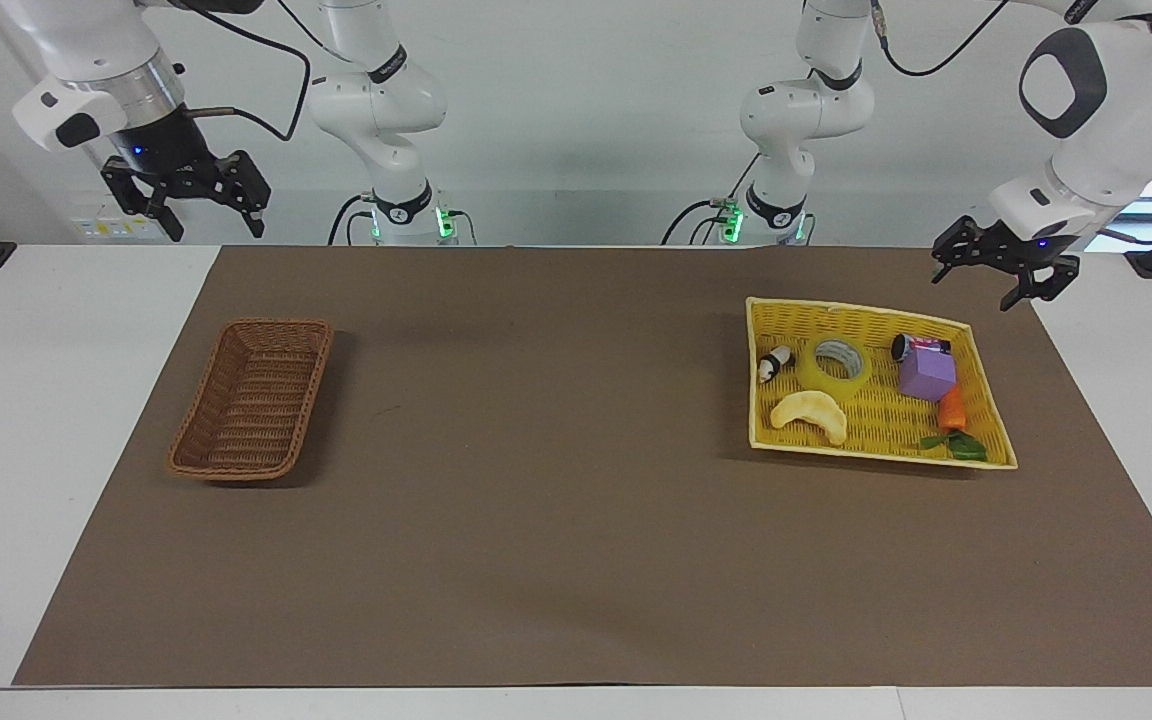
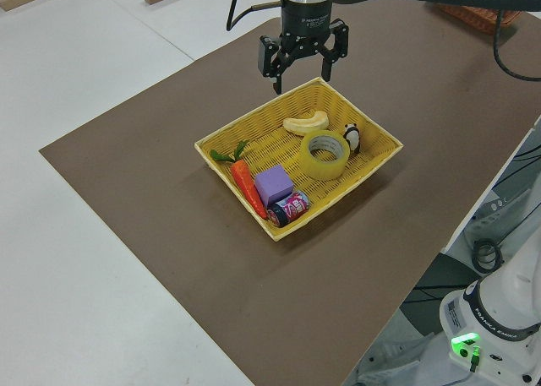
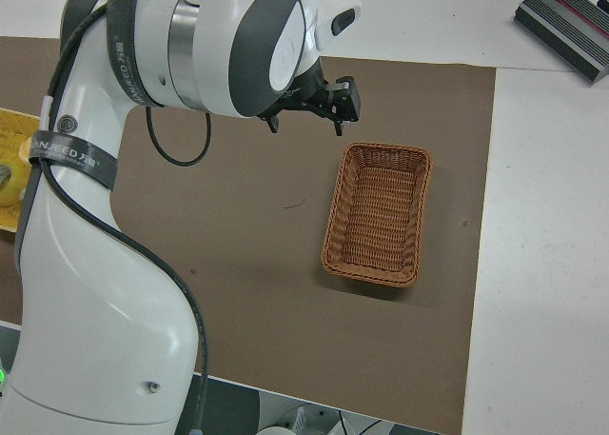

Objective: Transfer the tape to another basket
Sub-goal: 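Reach the left gripper down into the yellow tray onto the tape roll, then lift the tape roll with the left gripper while the right gripper approaches, then grasp the tape roll with the right gripper from the left gripper, then carry the tape to the wicker basket while the left gripper withdraws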

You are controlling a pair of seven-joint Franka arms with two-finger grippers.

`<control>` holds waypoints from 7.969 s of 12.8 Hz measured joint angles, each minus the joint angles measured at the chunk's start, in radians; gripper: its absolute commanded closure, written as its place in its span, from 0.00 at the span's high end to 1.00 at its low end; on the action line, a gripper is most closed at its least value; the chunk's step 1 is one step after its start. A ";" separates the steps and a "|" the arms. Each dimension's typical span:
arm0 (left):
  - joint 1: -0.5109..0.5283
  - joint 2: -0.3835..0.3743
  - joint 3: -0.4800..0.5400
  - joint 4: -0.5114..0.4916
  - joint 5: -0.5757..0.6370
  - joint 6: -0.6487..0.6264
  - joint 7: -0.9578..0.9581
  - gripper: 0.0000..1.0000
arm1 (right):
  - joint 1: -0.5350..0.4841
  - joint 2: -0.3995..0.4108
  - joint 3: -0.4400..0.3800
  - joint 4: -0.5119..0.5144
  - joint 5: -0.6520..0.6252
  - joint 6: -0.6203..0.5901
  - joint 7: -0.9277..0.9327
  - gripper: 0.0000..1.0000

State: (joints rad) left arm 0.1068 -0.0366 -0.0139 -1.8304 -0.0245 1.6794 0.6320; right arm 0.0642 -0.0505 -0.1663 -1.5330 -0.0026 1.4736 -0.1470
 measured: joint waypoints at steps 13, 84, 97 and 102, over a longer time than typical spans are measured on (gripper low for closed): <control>0.000 0.111 -0.004 -0.356 -0.086 0.363 -0.022 0.86 | 0.000 0.000 0.000 0.000 0.000 0.000 0.000 1.00; -0.648 0.075 -0.005 -0.030 -0.570 0.567 -1.126 1.00 | 0.284 0.236 0.016 -0.171 0.612 0.351 0.218 0.00; -0.205 0.026 0.007 0.077 -0.141 0.132 -0.764 1.00 | -0.172 0.236 0.008 -0.280 0.385 0.297 -0.260 0.00; -0.170 0.025 0.007 0.197 0.015 -0.063 -0.568 1.00 | -0.267 0.235 0.006 -0.329 0.337 0.300 -0.354 0.00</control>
State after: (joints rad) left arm -0.0633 -0.0115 -0.0066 -1.6329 -0.0094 1.6166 0.0640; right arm -0.2027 0.1846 -0.1603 -1.8616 0.3340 1.7735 -0.5014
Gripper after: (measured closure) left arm 0.000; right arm 1.000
